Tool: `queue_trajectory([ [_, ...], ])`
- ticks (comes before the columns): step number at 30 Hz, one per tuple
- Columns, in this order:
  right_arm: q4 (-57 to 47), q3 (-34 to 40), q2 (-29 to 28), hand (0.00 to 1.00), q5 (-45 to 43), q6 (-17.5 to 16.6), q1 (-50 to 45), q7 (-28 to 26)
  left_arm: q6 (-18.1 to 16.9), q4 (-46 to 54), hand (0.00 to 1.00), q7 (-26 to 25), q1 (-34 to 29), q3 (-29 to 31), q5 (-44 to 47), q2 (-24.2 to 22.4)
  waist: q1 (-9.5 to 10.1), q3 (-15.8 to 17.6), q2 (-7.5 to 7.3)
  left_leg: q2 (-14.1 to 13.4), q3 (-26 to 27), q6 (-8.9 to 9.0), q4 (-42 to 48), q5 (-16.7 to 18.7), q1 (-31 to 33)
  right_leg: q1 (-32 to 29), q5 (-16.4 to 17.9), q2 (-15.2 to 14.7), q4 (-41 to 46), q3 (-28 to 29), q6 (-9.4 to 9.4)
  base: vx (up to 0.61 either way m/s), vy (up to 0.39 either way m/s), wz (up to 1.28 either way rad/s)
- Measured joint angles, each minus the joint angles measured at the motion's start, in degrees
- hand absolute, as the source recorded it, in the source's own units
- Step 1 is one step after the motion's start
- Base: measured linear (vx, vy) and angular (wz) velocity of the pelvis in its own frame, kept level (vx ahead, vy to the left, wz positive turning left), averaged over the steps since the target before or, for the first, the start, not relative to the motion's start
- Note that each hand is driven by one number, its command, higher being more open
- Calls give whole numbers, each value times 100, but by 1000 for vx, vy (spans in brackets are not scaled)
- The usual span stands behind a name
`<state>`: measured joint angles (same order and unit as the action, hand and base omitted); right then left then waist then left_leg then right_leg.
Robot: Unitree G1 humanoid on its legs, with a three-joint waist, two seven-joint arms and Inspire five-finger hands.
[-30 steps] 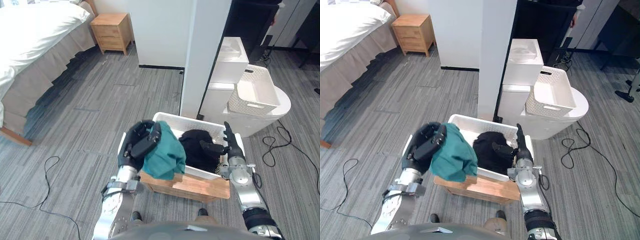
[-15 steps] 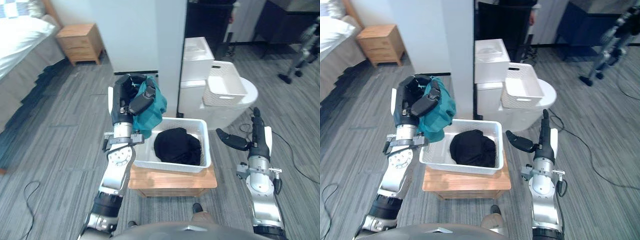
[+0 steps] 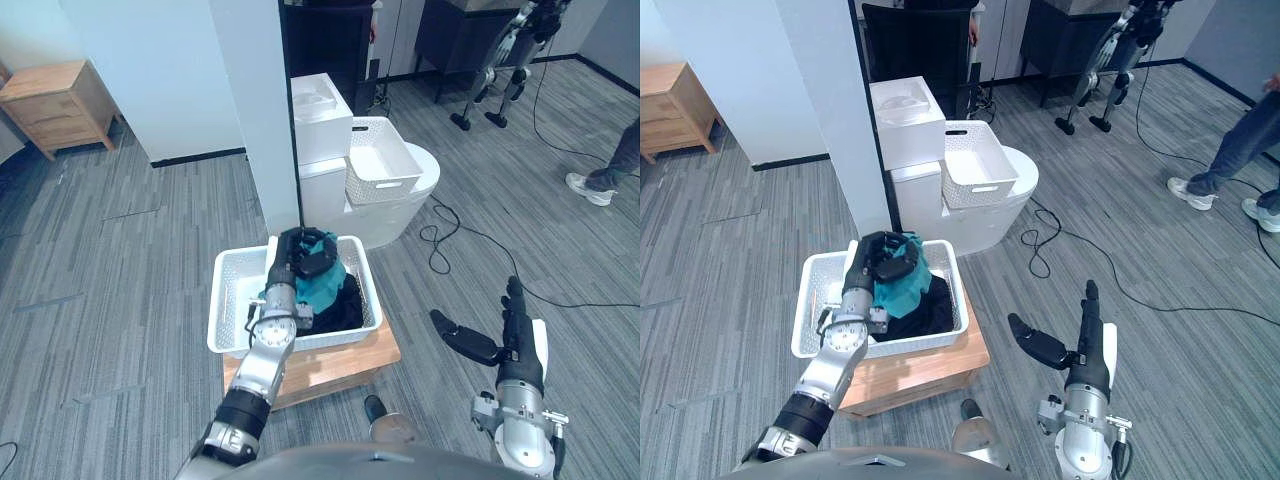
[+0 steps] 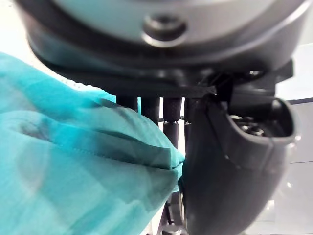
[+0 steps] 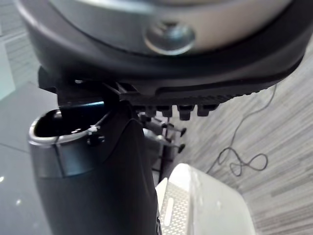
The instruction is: Tidy up the quilt and then pick up the clothes from the bed and put them into the laundry hamper
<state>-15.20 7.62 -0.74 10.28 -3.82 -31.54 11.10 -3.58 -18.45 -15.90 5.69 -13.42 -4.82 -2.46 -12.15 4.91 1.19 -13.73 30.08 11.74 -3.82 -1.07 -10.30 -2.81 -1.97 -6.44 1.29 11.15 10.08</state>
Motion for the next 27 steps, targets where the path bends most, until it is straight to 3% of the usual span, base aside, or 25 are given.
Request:
queue_trajectory([
  [6, -52, -247, -6, 100, 9, 0, -66, 31, 1, 4, 100, 170, -608, -186, 5, -81, 28, -34, 37, -46, 359, -31, 349, 240, 35, 138, 47, -154, 6, -100, 48, -3, 6, 11],
  [15, 543, -435, -5, 100, 10, 14, -148, 34, 12, 148, 100, -152, -631, 614, -2, -103, 228, -202, 28, -21, 336, -42, 230, 8, -7, 204, 58, -205, 39, -299, 62, -7, -8, 10],
  [20, 837, -272, -16, 100, -6, 81, -152, 14, 11, 605, 100, -242, -631, 879, 208, -99, 279, -275, -68, 18, 243, -67, 99, -92, -24, 242, 60, -227, 39, -384, 62, -26, -6, 10],
  [25, 1284, -75, -25, 100, -57, 112, -114, 13, -9, 1244, 100, -261, -665, 1014, 587, -97, 350, -319, -61, 28, 101, -96, -68, -212, -40, 295, 68, -219, 40, -527, 48, -20, -14, 14],
  [27, 1604, 39, -26, 100, -55, 177, -74, 18, -178, 1657, 100, -267, -902, 1092, 789, -100, 410, -337, -33, 24, 71, -86, -89, -240, -40, 309, 72, -215, 40, -556, 43, -8, -13, 9],
])
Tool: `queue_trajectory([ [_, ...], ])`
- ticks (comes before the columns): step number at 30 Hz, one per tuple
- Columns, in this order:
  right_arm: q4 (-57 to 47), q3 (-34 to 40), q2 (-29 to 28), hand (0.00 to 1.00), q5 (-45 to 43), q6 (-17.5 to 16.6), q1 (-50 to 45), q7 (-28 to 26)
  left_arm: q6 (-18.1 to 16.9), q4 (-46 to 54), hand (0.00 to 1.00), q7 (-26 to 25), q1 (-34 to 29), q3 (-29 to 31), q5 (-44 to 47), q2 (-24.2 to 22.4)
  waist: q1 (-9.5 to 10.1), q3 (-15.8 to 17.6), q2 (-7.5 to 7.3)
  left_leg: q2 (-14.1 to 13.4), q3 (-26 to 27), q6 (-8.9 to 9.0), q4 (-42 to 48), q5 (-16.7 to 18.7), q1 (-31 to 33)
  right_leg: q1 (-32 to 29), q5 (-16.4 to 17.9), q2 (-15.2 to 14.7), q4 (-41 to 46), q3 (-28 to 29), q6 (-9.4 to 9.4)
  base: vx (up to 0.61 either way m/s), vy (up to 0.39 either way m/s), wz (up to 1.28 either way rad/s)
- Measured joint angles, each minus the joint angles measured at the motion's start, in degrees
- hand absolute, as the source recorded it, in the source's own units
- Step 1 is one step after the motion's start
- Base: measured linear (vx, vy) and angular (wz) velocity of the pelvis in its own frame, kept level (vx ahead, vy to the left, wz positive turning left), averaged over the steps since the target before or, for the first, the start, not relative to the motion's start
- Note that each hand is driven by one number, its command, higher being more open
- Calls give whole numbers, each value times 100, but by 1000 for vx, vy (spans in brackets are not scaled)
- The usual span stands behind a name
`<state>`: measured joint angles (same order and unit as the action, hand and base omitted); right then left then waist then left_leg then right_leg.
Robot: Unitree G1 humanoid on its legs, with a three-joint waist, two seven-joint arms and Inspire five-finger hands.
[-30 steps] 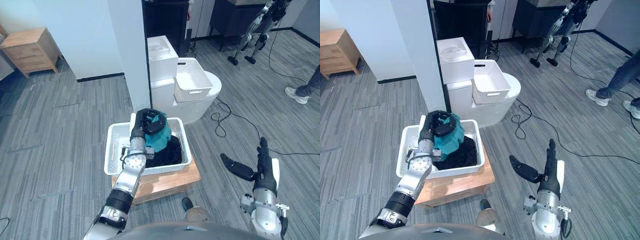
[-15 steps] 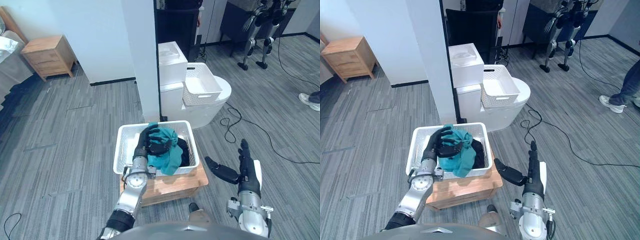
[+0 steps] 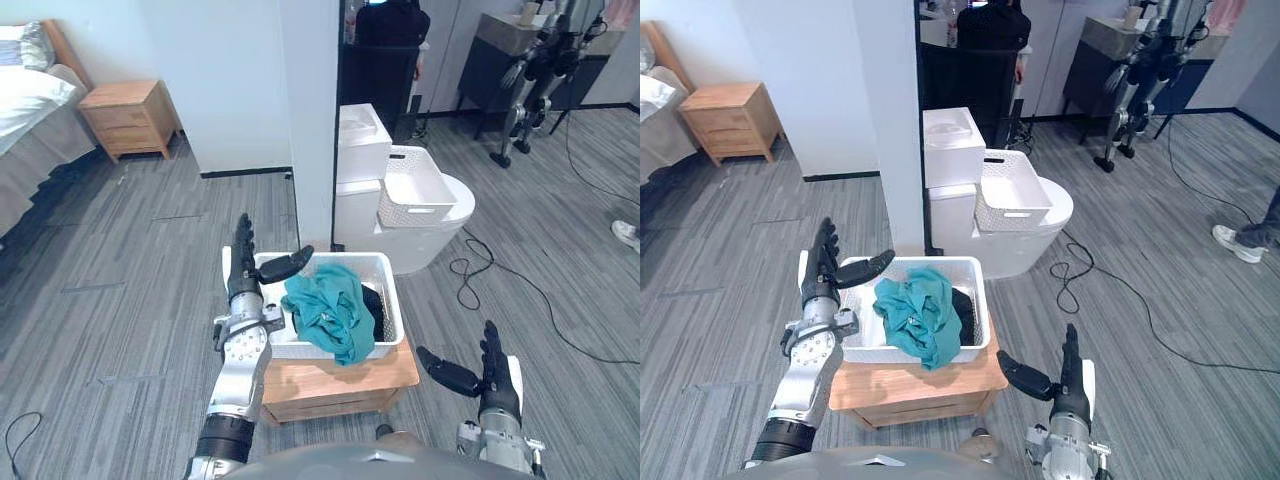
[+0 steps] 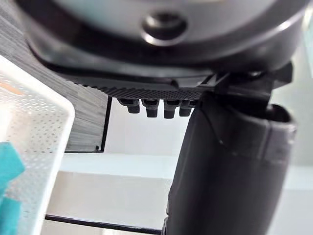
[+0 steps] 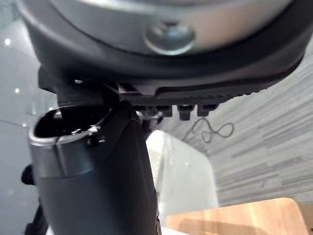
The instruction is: Tidy up the quilt and then pick up the clothes from the bed and put them into the laundry hamper
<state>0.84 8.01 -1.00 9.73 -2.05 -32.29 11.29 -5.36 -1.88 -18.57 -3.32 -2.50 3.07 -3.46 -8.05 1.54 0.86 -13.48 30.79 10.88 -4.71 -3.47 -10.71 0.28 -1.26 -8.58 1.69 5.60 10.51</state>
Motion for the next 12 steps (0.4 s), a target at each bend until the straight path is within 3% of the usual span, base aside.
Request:
queue_trajectory([
  [5, 1126, 408, -119, 100, -170, 80, 224, 65, -336, 154, 100, 43, -905, 580, 731, -4, 149, -28, 40, -21, -113, -13, -31, 1, -118, 194, 81, -2, 23, -132, -17, -4, -14, 12],
  [7, 1526, 539, -152, 100, -230, 170, 254, 122, -346, -334, 100, 41, -1196, 981, 1054, -13, 297, -40, 47, -20, -141, 16, -33, 37, -188, 276, 143, -13, 48, -170, -13, -5, -6, 11],
  [12, 2530, 700, -179, 100, -233, 302, 629, 166, -198, -2236, 100, 211, -1675, 2033, 1489, -95, 434, -56, 6, -15, -261, 17, -38, 40, -188, 323, 244, -38, 132, -295, -68, -1, -9, 12],
])
